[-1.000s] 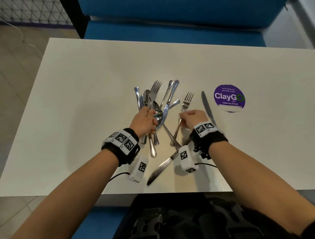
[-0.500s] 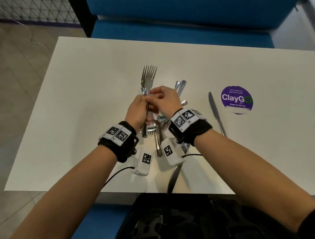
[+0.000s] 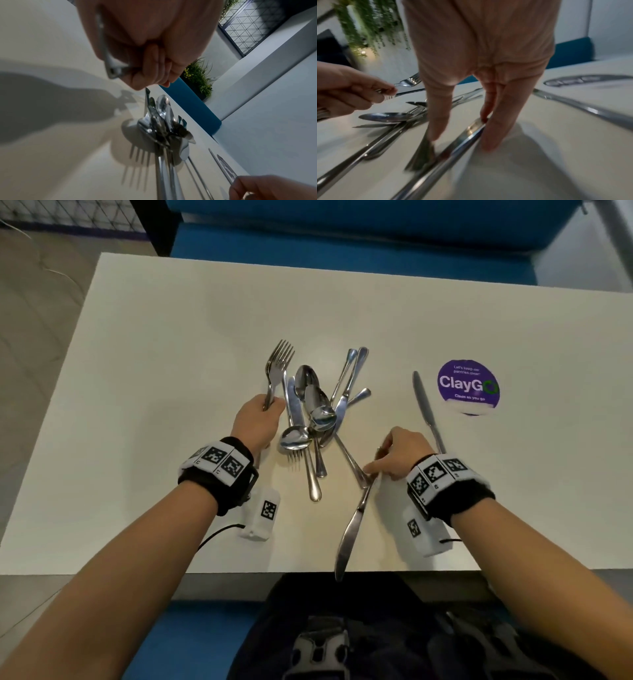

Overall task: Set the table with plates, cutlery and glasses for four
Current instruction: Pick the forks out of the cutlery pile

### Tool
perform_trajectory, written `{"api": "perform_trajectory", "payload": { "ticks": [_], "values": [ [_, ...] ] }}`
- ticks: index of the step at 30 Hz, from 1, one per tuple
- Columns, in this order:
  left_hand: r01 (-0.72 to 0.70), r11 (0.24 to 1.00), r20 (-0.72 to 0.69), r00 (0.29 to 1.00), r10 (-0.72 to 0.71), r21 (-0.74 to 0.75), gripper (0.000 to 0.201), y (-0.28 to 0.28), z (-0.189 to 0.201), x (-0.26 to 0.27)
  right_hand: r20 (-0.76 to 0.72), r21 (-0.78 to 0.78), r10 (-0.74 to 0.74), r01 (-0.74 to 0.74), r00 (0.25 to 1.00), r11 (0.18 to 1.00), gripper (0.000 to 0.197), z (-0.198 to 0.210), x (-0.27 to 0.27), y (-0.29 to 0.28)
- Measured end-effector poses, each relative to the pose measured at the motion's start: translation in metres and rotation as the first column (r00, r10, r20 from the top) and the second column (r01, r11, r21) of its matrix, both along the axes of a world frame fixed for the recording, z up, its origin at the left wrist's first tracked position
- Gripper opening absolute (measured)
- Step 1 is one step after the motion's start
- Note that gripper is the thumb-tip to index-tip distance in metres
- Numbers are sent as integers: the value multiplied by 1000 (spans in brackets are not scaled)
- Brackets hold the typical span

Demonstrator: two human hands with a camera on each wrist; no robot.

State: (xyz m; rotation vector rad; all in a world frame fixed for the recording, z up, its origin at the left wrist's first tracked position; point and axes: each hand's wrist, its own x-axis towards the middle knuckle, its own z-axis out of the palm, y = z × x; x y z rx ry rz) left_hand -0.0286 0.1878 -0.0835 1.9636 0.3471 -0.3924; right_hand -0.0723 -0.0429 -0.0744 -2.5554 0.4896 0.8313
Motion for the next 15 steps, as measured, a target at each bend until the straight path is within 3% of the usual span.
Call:
{"api": "perform_trajectory", "payload": {
  "ticks": [5, 12, 15],
  "values": [
    [-8, 1000, 15, 1000, 8, -25, 24, -10, 0, -1, 129, 137, -295, 278, 947, 951, 48, -24, -10, -2],
    [-26, 999, 13, 1000, 26, -33, 22, -9, -4, -6, 229, 234, -483, 434, 845, 870, 29, -24, 17, -26],
    [-27, 999, 12, 1000, 27, 37, 14, -5, -6, -3, 273, 233, -491, 439, 827, 868, 33, -21, 28, -33]
  ]
}}
